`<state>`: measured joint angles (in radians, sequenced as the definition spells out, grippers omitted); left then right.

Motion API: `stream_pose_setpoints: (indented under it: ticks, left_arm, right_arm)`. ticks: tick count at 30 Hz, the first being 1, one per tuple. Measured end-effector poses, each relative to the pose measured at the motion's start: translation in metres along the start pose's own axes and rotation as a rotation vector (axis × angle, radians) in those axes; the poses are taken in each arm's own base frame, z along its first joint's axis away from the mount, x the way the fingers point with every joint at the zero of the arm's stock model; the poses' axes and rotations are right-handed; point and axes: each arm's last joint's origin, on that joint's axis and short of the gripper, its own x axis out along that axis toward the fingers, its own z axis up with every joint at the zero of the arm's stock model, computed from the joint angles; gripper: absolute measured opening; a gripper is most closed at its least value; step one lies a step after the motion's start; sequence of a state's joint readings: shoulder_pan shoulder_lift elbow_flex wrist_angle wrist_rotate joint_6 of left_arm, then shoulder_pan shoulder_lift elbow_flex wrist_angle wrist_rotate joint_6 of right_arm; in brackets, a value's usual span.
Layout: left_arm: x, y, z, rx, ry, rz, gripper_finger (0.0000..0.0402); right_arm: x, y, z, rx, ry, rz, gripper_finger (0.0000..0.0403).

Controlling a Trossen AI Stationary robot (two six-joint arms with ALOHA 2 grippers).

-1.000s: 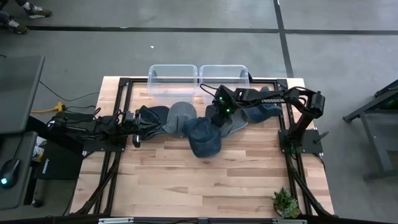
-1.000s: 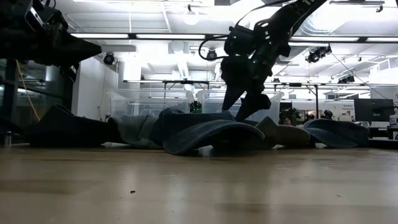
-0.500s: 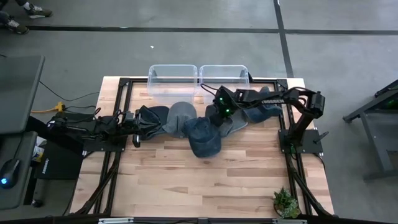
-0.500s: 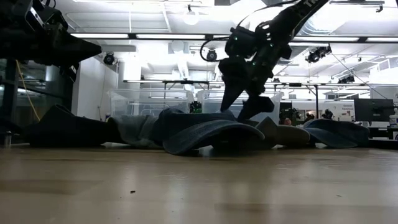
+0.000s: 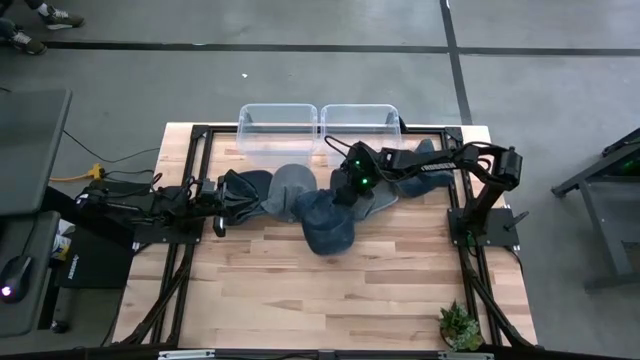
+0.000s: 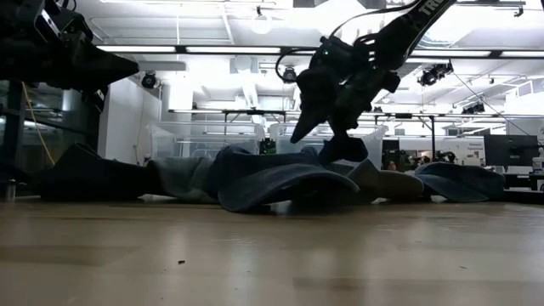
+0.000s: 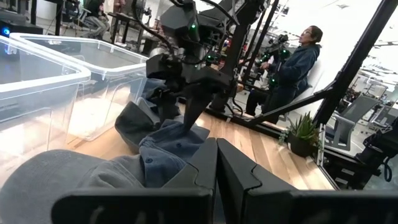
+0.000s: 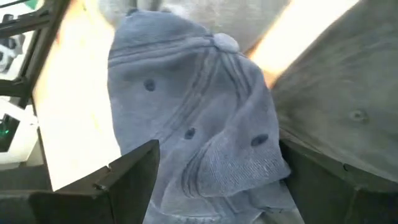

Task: Pick and place caps into container
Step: Put the middle blue cap into the left transparent container

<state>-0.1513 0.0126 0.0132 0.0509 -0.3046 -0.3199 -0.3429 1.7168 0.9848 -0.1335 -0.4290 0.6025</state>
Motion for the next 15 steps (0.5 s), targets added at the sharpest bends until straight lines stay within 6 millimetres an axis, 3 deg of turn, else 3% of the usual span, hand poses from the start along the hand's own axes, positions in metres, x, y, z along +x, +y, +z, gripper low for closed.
stream_pose_setpoints:
  ticks: [9,15]
  left_arm:
    - [0.000,0.000,0.000,0.000,0.000,0.000,0.0001]
    - [0.000,0.000,0.000,0.000,0.000,0.000,0.0001]
  right_arm:
    - [0.005,0.011,-0.009,-0.044,0.043,0.040,0.0309]
    - [0.006,0.013,-0.010,-0.047,0.057,0.053,0.0254]
